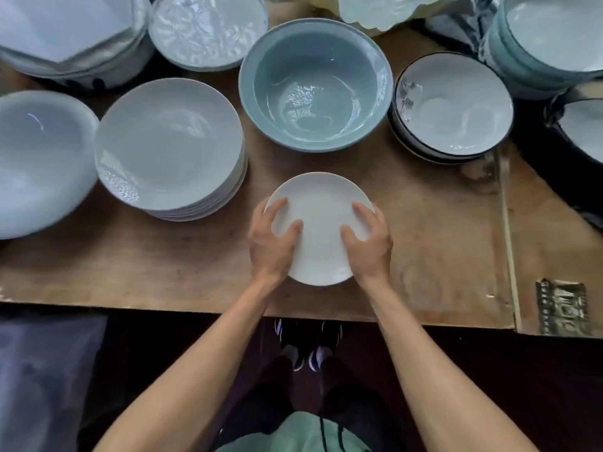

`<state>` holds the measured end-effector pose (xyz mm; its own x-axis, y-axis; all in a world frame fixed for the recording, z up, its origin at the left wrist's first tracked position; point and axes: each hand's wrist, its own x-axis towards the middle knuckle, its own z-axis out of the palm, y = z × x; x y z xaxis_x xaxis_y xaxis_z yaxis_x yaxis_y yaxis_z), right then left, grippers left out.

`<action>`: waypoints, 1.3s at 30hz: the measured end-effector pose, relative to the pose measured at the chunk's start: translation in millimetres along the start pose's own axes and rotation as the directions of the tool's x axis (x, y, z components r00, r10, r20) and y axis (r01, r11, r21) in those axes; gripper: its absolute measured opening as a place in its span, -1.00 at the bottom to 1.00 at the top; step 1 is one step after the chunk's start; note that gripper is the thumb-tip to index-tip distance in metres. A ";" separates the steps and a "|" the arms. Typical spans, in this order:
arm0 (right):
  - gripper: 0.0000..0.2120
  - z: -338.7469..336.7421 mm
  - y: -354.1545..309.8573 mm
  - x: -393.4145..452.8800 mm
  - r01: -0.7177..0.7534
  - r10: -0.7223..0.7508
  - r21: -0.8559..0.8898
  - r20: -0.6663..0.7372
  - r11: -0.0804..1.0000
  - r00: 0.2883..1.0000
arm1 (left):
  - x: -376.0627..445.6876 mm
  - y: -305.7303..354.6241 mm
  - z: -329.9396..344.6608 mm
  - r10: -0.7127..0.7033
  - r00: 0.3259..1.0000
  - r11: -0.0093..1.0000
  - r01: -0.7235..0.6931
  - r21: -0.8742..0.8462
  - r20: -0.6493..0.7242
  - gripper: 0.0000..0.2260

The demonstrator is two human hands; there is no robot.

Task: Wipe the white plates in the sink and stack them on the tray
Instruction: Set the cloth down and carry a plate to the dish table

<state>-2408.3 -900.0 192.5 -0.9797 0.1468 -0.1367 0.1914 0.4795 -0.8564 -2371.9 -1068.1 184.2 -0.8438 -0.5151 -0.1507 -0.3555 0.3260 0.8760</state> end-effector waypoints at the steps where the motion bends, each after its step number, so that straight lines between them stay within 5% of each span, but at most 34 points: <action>1: -0.59 1.2 1.3 4.0 0.001 -0.001 0.002 0.006 1.000 1.000 | 1.9 -1.3 2.8 -0.006 1.000 1.000 0.006 0.003 -0.008 -0.60; 19: -0.64 13.6 6.1 14.7 0.035 -0.037 -0.058 -0.023 0.998 0.999 | 13.8 -0.8 10.6 -0.016 1.000 0.994 0.018 0.110 -0.018 -0.59; 28: -0.57 -0.4 1.3 10.4 0.062 -0.037 -0.223 0.113 0.973 0.993 | 13.1 16.7 -4.9 0.175 0.972 0.880 -0.225 0.419 0.154 -0.59; 33: -0.58 -27.9 -2.2 -10.0 0.063 -0.034 -0.288 0.103 0.955 0.994 | 3.6 39.6 -8.3 0.394 0.843 0.700 -0.534 0.474 0.367 -0.67; 39: -0.67 -90.7 11.3 -49.0 -0.010 0.018 -0.421 0.014 0.907 1.000 | -25.6 84.4 21.7 0.405 0.588 0.485 -0.788 0.380 0.701 -0.69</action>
<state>-2352.7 -823.4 234.7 -0.9769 0.1429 -0.1591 0.2089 0.7973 -0.5662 -2389.1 -1010.2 252.1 -0.9214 0.3847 -0.0552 0.3391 0.8652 0.3693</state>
